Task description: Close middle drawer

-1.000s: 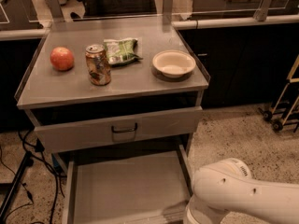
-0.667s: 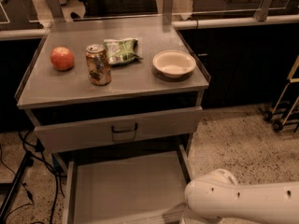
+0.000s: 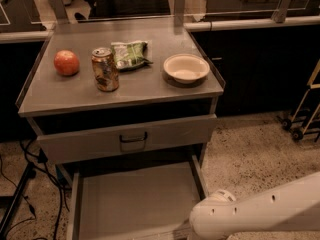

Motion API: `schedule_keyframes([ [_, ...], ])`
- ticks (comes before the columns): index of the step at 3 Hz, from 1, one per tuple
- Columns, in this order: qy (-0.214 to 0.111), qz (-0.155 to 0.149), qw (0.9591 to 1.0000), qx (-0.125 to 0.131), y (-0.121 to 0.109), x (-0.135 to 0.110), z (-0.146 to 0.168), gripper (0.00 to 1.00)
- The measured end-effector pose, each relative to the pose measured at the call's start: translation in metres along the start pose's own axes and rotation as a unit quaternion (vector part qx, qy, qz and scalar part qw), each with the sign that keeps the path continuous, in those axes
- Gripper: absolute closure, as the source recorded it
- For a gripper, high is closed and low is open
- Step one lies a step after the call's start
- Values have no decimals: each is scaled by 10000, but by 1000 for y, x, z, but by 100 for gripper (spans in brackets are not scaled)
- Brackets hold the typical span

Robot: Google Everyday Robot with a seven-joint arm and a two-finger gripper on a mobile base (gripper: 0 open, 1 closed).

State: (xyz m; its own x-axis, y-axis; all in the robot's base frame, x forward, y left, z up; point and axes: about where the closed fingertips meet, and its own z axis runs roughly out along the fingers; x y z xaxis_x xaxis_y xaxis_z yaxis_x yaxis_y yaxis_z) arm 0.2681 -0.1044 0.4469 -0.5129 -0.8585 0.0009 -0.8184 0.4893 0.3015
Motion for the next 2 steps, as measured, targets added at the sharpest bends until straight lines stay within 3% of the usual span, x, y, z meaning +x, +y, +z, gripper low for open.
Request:
schedule_keyframes([
  [2, 261, 234, 9990, 269, -23, -20, 34, 100],
])
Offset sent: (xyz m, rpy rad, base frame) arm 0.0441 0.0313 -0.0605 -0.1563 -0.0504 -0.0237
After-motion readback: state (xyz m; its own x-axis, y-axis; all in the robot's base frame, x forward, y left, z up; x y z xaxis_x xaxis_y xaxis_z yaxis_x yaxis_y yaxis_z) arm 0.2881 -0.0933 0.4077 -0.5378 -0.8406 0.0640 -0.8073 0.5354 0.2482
